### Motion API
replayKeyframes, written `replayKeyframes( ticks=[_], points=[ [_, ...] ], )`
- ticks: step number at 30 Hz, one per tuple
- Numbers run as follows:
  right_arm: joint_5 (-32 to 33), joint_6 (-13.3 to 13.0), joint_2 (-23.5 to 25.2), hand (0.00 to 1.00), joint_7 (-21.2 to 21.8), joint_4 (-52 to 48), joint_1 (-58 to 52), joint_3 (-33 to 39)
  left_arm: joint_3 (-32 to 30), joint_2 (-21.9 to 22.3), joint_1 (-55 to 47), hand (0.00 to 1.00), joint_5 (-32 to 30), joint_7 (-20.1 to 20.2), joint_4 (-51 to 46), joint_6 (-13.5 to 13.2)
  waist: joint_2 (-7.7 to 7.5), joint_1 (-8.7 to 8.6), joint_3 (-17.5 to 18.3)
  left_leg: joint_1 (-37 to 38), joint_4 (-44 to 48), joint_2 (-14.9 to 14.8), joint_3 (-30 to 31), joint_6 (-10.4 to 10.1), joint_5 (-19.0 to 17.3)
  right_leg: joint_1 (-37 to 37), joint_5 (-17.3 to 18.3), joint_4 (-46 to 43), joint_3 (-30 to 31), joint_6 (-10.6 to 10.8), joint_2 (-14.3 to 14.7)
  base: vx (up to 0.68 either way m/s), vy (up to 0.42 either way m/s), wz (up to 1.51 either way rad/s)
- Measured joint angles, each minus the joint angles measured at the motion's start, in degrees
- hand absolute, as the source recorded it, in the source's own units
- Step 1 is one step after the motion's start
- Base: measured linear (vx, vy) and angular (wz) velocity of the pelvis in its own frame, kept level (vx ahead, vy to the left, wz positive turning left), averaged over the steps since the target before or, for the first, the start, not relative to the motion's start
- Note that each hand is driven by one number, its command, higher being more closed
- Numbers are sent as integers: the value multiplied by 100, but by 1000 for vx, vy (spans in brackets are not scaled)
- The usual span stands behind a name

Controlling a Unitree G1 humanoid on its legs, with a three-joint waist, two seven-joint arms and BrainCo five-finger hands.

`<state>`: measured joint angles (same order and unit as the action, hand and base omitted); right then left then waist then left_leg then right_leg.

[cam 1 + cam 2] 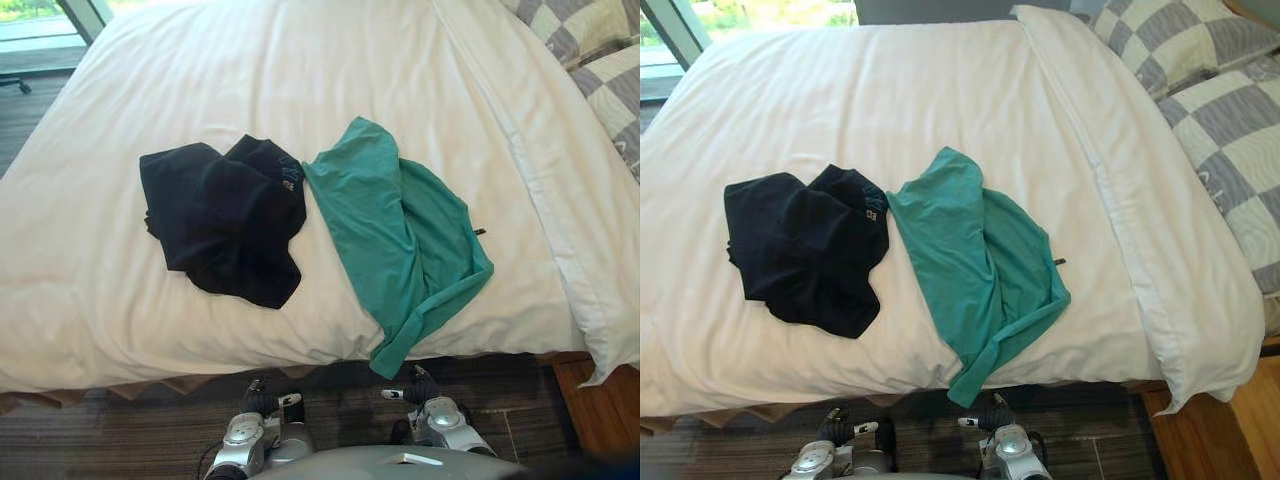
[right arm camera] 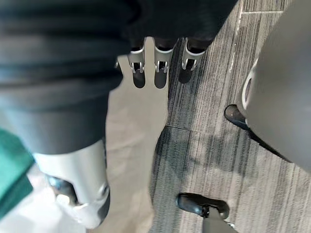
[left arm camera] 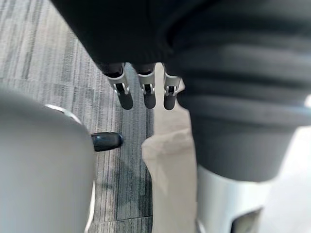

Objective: Tidy the bed and pick cloth on bed and put in laundry

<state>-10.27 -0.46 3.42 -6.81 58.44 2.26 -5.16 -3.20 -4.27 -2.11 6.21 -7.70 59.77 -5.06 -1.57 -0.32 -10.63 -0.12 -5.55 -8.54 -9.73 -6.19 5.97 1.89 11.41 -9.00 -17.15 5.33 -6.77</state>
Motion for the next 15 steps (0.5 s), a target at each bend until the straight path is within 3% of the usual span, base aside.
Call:
replayKeyframes(
  ticks=[3, 7, 11, 15],
  points=[
    [0, -1, 15, 0, 0, 72, 2, -116, -229, -20, -66, 0, 44, -21, -1, 40, -110, 17, 58, 22, -1, 98, 2, 13, -9, 159, -111, 161, -1, 57, -71, 49, 61, 6],
    [40, 1, 5, 0, 8, 105, -6, -228, -695, 149, -118, 0, 312, -108, -12, 38, -39, 82, 42, 125, -4, 260, 88, 38, -7, 442, -160, 302, -197, 89, -214, 36, 58, 24],
    [266, 6, -26, 0, -16, 90, -40, -163, -946, 276, -174, 0, 794, -190, -52, 29, 12, 105, 30, 4, 1, 363, -182, 310, -5, 455, -84, 190, -544, 187, -412, -18, 54, 36],
    [791, -9, 23, 0, -82, -269, -287, 567, -1287, 353, -279, 0, 1312, -240, -43, -25, -13, 68, 54, 104, -38, 560, -239, 375, -68, 507, -25, 107, -551, 303, -589, 29, 50, 4]
  ],
)
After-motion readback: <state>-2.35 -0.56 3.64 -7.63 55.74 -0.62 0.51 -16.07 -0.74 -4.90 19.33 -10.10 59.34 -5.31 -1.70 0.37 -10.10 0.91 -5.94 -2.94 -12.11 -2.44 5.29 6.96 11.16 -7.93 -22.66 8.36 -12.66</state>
